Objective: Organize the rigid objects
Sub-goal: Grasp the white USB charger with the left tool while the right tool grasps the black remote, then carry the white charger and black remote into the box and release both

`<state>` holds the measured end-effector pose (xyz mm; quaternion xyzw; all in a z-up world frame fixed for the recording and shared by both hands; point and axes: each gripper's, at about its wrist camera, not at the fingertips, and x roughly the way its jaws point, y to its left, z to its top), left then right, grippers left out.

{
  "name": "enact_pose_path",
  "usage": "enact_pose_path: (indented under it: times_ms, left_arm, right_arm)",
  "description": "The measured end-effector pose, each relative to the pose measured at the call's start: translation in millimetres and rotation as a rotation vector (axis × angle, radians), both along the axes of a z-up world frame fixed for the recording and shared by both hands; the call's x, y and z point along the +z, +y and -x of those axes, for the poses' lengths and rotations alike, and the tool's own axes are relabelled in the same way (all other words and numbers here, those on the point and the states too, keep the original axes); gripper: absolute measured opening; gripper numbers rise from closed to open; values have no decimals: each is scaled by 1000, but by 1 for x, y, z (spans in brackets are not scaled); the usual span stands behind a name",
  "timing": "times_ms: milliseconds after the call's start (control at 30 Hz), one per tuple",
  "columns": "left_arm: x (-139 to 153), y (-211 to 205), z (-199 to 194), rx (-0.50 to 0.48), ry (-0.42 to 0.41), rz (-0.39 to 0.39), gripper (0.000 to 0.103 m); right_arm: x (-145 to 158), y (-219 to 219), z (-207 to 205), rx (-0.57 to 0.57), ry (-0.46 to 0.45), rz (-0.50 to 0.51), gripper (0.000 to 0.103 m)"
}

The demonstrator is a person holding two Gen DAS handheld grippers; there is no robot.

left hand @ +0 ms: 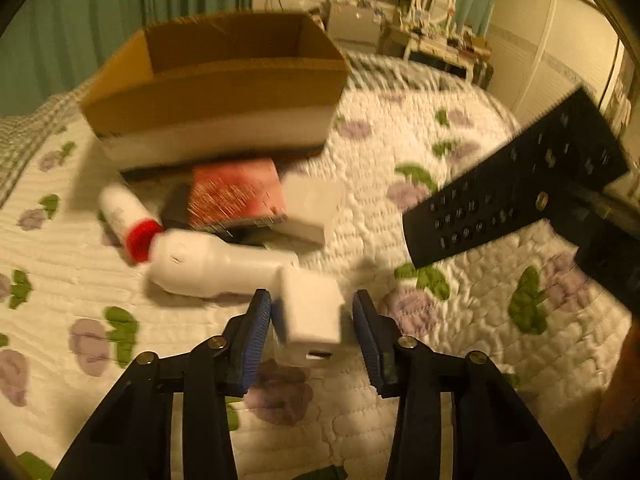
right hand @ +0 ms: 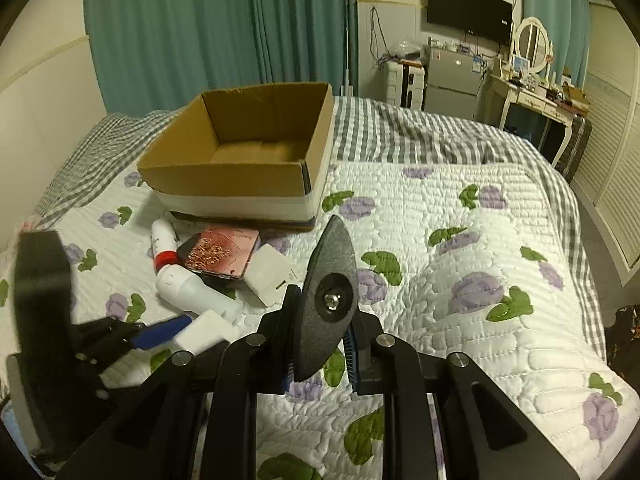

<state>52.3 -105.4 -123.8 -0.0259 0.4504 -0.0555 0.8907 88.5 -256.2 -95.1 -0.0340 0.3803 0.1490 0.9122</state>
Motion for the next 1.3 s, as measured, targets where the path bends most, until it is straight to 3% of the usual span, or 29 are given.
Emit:
enact_pose_path:
  times_ms: [33,133,200,267,367,400,433,467,500,700,833,867,933,1067,1300]
  left_arm:
    - [8,4,3,4,-18,7,10]
    - [25,9,8,-10,-53,23,7]
    - [27,9,8,-11,-54,10,7]
    - [23,13,10,-23,-23,65,7]
    - [10,9,9,-30,3,71,11]
    - [5,8,8,-32,19,71,25]
    - [1,6,7,-26,29,66,51]
    - [-3,5,6,-9,33,56,60]
    - [-6,5,5,0,28,51,61]
    - [-48,6,-8,4,144,4,61]
    - [-58,3,-10,0,162,-25,59]
    - [-56,4,-10,-1,153,-19,59]
    - [-51,4,-8,-6,138,-11,49]
    - [-36,7,-1,1,104,-11,45]
    - [44,26,1,23,-70,22,41]
  right_arm:
    - [2,1,2,0,-6,0,19]
    - [11,4,8,1,-26,4,19]
    - [14,5,12,1,-31,4,19]
    - [15,5,15,1,-33,4,19]
    - [14,4,17,0,-31,-1,19]
    - [13,3,16,0,-29,-3,19]
    - [12,3,16,2,-28,-5,19]
    - [12,2,16,4,-27,-7,19]
    - [11,2,16,6,-27,-9,19]
    - [-3,-5,7,9,7,-37,19]
    - [-9,-7,3,10,28,-49,19]
    - [-9,-8,3,11,27,-51,19]
    - [-7,-9,5,10,20,-56,19]
    - [1,-7,8,11,2,-51,19]
    - [42,3,2,56,-68,-50,19]
